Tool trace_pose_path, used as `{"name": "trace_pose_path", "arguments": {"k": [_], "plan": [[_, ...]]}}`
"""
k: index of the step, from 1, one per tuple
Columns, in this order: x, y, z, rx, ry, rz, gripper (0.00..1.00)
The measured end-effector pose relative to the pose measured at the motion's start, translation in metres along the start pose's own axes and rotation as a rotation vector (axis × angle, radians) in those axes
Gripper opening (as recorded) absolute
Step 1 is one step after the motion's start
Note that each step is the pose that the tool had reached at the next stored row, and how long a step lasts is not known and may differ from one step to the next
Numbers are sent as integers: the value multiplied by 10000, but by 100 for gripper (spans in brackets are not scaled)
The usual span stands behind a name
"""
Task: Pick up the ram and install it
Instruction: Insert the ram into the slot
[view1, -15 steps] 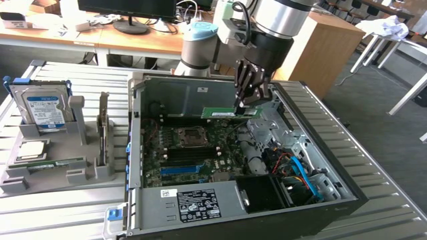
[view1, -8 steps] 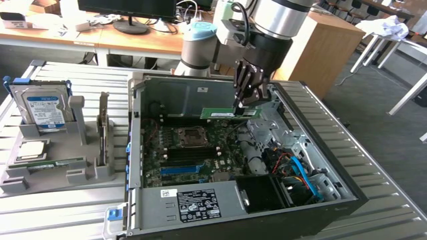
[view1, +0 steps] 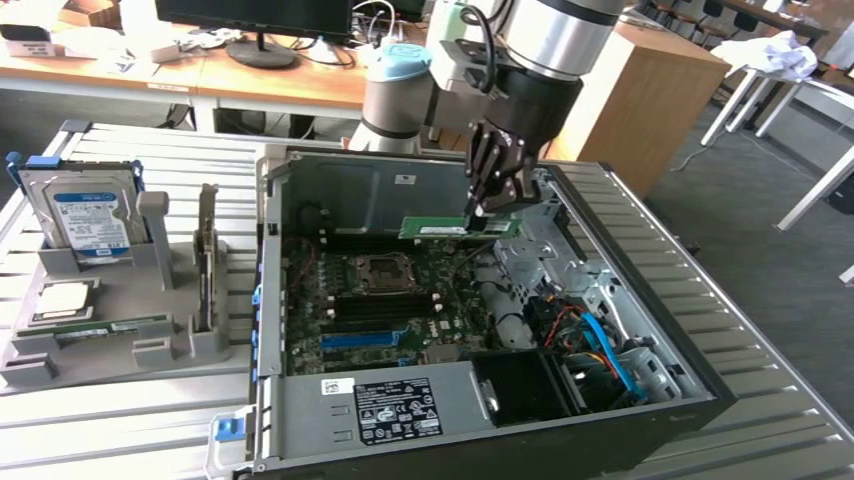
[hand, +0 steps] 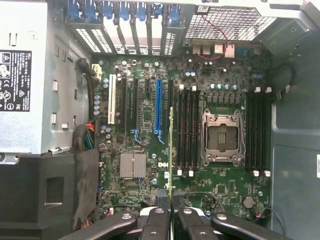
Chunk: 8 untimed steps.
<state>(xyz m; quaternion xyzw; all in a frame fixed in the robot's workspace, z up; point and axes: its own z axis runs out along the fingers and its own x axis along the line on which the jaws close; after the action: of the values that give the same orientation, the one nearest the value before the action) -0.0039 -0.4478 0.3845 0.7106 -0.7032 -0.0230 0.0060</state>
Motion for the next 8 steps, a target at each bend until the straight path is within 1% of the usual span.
{"name": "trace_pose_path", "arguments": {"k": [8], "plan": [[0, 10, 14, 0, -1, 0, 13]]}}
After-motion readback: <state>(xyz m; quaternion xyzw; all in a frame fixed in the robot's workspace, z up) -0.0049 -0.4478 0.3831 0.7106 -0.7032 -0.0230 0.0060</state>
